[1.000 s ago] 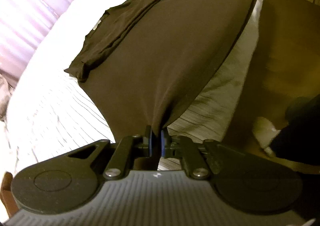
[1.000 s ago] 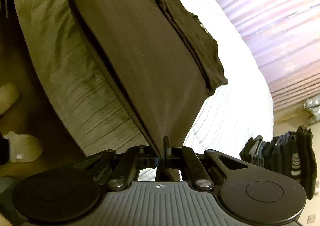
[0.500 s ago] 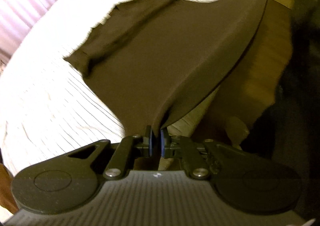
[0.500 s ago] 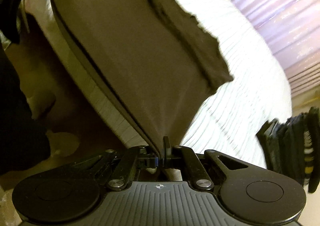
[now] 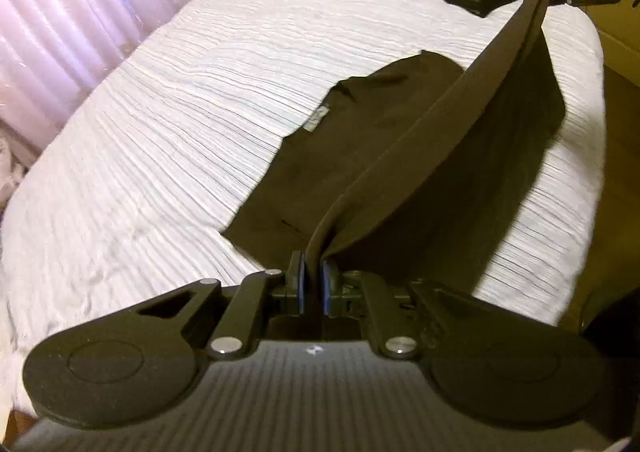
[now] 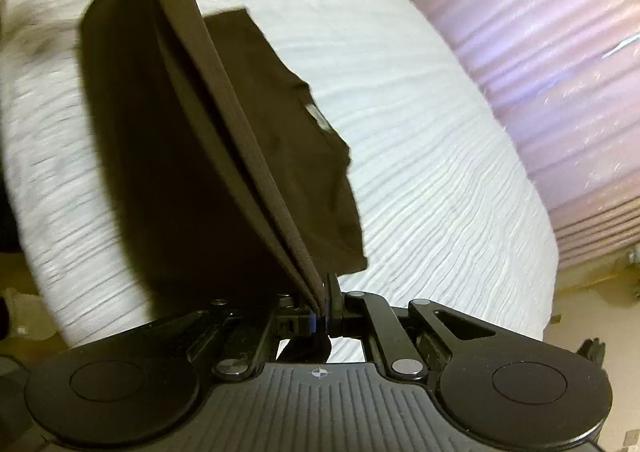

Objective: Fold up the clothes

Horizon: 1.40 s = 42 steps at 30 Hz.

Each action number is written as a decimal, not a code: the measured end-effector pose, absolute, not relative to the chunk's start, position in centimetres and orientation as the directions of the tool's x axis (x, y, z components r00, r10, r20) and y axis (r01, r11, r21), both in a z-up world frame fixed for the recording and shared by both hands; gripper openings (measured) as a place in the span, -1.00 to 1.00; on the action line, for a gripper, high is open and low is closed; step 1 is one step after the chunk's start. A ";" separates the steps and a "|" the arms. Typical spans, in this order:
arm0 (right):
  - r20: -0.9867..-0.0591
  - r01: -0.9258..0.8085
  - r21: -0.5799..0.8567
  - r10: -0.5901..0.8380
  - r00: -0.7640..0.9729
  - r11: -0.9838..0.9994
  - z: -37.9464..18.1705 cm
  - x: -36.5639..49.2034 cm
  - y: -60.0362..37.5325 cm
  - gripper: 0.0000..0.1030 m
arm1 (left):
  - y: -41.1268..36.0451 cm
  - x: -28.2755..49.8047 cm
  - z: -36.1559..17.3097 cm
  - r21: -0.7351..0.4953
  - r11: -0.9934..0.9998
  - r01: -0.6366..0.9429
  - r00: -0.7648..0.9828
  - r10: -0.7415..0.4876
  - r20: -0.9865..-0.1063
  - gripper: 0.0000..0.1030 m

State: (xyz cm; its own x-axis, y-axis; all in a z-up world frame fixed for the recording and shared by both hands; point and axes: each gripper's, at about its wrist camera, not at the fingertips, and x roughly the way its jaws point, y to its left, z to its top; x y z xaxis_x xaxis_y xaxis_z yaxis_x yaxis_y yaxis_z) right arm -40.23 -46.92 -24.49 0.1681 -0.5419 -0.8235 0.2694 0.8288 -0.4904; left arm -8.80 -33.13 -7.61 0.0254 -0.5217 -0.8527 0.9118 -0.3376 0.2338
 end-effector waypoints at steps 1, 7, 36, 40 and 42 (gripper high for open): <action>-0.830 0.281 -0.482 -0.535 0.158 0.830 -24.9 -39.5 -49.1 -0.96 | -35.1 -7.4 -8.4 0.229 -0.342 0.911 0.021 -0.517 -0.856 -0.86; -0.883 0.335 -0.413 -0.462 0.081 0.847 -28.6 -36.0 -59.9 -0.96 | -43.0 -2.1 -14.0 0.159 -0.368 0.916 -0.023 -0.443 -0.896 -0.86; -0.886 0.836 -0.078 -0.422 0.191 0.543 -36.9 -41.0 -78.4 0.11 | -52.1 8.5 -23.2 0.161 -0.001 0.987 0.147 -0.402 -0.904 -0.27; -0.876 0.880 0.029 -0.411 0.251 0.475 -35.9 -42.5 -77.4 0.11 | -49.8 9.8 -22.6 0.079 0.091 0.993 0.110 -0.415 -0.903 -0.22; -0.878 0.886 0.069 -0.394 0.272 0.459 -36.5 -42.6 -77.0 0.11 | -49.2 9.7 -23.3 0.037 0.106 0.994 0.077 -0.407 -0.910 -0.17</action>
